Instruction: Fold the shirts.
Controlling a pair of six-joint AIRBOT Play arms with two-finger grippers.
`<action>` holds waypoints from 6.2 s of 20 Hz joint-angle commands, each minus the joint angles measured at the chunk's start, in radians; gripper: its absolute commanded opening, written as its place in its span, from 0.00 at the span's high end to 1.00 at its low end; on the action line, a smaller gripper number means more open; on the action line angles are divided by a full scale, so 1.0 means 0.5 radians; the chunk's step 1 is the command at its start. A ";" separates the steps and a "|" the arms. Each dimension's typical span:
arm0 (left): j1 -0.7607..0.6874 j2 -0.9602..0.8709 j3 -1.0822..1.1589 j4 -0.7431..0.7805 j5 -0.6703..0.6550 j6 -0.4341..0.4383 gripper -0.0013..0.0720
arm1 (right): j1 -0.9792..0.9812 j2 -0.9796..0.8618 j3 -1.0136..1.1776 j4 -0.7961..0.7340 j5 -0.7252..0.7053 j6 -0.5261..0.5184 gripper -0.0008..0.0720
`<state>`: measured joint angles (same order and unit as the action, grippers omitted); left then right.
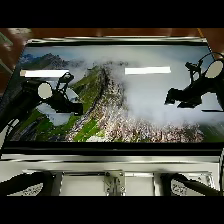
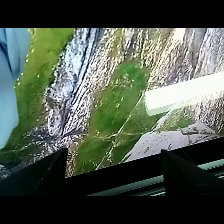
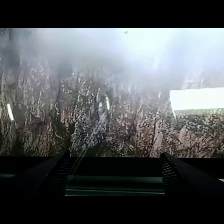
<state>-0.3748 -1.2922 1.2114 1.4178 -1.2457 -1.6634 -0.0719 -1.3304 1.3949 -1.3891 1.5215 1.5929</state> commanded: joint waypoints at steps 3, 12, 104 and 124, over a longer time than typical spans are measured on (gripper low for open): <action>0.001 0.002 -0.001 0.000 0.000 0.001 0.00 | 0.002 -0.001 0.002 0.000 0.001 0.000 0.04; 0.001 0.002 -0.001 0.000 0.000 0.001 0.00 | 0.002 -0.002 0.002 0.000 0.001 0.001 0.04; 0.085 -0.199 -1.025 -2.001 1.047 0.536 0.32 | -0.147 0.337 -1.522 0.958 -0.267 -0.546 0.04; 0.117 -0.010 -0.624 -1.640 0.797 0.783 0.93 | 0.636 0.266 -1.283 0.868 -0.778 -0.729 0.91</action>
<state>-0.3168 -1.3510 0.8299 0.4782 -0.8127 -1.2751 0.2394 -1.2526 0.6540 -0.8608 1.0725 1.2938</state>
